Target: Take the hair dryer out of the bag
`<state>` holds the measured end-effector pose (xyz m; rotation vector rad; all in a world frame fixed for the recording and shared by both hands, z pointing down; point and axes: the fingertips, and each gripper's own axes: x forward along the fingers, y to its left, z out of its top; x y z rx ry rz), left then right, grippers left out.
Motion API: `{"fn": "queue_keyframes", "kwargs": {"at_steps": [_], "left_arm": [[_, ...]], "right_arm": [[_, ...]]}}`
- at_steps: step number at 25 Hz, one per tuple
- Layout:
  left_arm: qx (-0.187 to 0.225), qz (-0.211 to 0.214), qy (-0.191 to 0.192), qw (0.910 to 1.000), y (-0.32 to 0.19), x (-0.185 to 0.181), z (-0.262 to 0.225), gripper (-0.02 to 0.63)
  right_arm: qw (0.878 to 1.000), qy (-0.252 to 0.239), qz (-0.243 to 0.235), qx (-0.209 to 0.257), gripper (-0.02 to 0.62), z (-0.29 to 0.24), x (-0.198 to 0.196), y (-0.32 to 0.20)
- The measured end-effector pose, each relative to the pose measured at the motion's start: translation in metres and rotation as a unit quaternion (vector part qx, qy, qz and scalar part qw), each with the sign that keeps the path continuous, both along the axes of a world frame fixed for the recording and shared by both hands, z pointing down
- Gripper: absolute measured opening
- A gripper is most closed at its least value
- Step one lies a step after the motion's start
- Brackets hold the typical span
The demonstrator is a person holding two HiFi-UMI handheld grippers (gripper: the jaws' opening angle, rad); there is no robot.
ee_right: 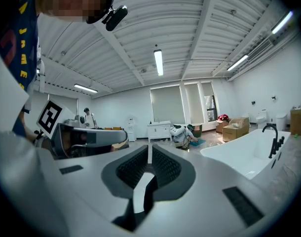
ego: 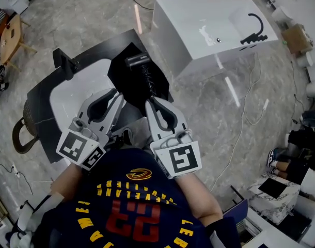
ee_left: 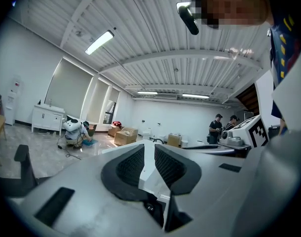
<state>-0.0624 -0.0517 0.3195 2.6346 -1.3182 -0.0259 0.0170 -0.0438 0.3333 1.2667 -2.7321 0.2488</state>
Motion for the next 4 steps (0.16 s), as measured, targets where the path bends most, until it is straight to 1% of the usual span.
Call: {"fn": "queue_keyframes", "kwargs": {"at_steps": [4], "left_arm": [[0.021,-0.017,0.013,0.9996,-0.02,-0.014,-0.005,0.067]], "right_arm": [[1.0,0.009,-0.001,0.021,0.034,-0.001,0.002,-0.016]]}}
